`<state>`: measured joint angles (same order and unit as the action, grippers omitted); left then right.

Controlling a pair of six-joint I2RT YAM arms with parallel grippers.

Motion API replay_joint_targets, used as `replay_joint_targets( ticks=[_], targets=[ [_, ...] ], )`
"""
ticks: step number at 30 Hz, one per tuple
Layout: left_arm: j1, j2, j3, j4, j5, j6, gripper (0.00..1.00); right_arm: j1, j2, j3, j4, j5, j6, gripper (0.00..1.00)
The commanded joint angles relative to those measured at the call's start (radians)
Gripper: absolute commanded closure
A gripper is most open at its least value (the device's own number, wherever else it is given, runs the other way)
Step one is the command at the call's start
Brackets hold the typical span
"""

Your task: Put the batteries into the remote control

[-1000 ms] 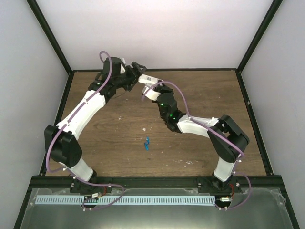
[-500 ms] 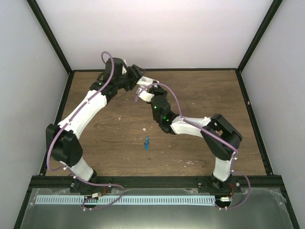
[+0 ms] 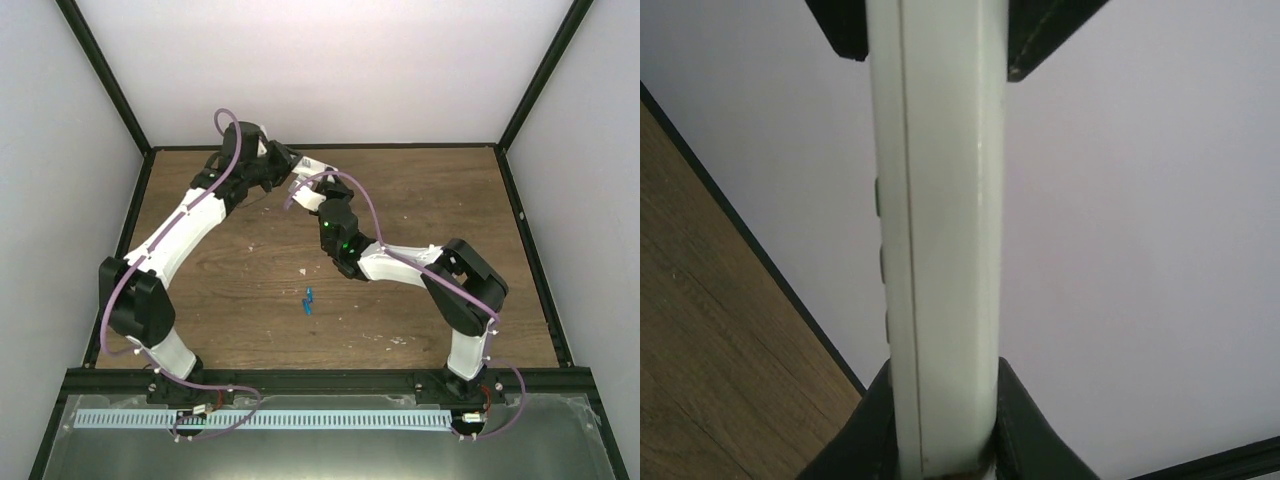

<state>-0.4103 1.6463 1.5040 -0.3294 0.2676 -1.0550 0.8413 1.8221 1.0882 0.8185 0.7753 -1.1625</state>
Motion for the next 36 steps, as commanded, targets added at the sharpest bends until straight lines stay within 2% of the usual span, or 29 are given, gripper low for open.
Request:
replay_joint_targets(
  ticks=[1, 8, 13, 16, 23, 27, 28, 31, 36],
  targets=[
    [-0.004, 0.01, 0.021, 0.027, 0.016, 0.007, 0.72, 0.012, -0.01, 0.023, 0.036, -0.002, 0.007, 0.99],
    [-0.004, 0.005, 0.02, 0.028, 0.005, 0.024, 0.84, 0.013, -0.017, 0.016, 0.031, -0.003, 0.014, 0.98],
    [-0.004, -0.001, 0.014, 0.027, -0.003, 0.036, 0.91, 0.013, -0.021, 0.015, 0.021, 0.006, 0.031, 0.9],
    [-0.004, -0.005, 0.008, 0.031, -0.004, 0.042, 0.93, 0.013, -0.025, 0.015, 0.024, 0.01, 0.038, 0.78],
    [0.004, -0.028, -0.053, 0.095, 0.012, 0.048, 0.94, 0.011, -0.045, 0.019, 0.013, 0.001, 0.072, 0.35],
    [0.012, -0.044, -0.088, 0.127, 0.027, 0.044, 0.95, 0.011, -0.06, 0.019, -0.011, -0.022, 0.11, 0.03],
    [0.014, -0.047, -0.095, 0.132, 0.03, 0.043, 0.95, 0.011, -0.066, 0.02, -0.02, -0.034, 0.124, 0.0],
    [0.029, -0.055, -0.119, 0.181, 0.057, 0.036, 0.96, 0.009, -0.1, 0.021, -0.105, -0.091, 0.208, 0.0],
    [0.054, -0.06, -0.13, 0.221, 0.11, 0.084, 0.96, -0.015, -0.202, 0.001, -0.331, -0.292, 0.379, 0.0]
  ],
)
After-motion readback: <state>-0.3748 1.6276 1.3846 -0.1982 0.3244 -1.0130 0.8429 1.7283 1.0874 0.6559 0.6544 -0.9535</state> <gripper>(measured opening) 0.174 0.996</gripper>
